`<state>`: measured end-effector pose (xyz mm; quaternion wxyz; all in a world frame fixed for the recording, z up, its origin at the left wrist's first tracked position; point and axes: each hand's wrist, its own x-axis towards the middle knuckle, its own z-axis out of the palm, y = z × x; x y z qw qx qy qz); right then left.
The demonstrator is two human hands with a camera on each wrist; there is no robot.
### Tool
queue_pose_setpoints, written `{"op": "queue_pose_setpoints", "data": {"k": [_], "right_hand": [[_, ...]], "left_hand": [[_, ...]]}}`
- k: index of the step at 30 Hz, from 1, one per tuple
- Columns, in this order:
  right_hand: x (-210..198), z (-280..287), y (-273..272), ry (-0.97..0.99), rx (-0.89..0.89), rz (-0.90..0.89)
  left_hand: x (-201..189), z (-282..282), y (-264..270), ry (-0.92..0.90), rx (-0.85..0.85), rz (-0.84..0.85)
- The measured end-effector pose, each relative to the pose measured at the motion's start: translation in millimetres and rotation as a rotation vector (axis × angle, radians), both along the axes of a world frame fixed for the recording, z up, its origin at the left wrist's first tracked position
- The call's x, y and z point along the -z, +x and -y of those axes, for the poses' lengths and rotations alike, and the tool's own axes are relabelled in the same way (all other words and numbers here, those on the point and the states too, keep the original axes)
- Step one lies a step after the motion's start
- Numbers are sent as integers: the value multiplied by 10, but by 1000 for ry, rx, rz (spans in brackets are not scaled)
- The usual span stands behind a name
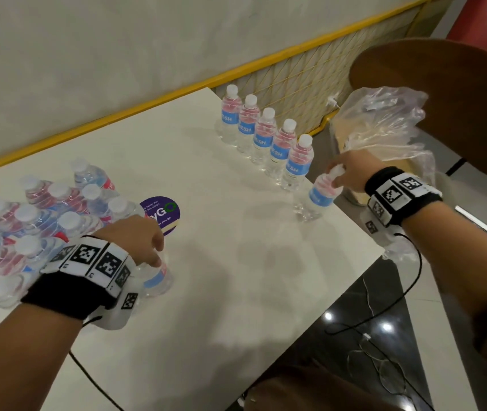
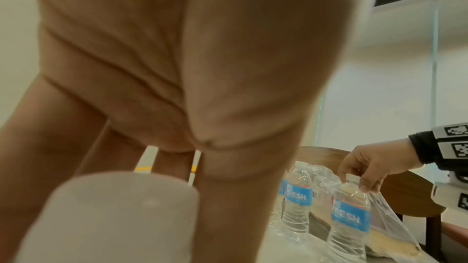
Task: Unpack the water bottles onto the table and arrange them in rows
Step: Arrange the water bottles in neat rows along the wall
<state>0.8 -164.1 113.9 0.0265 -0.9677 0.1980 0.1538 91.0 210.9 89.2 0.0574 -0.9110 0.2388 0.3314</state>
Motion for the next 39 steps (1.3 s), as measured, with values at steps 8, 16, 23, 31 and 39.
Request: {"op": "queue_pose_setpoints", "data": {"k": [8,16,23,31,39], "right_hand": [[-29,114,133,-112,-49,-54],[41,105,282,-63,-16,1],[111,196,347,-16,47,54],[148,215,413,-15,56,75],[66,-229,331,10,87,335]], "left_hand": [[41,432,-21,-154,-5,32],[221,723,-147,-416,-130,79],[339,704,-157,-428,-153,47],[342,701,-181,-452,-166,57],[379,719,-116,-574,-231,-42]]}}
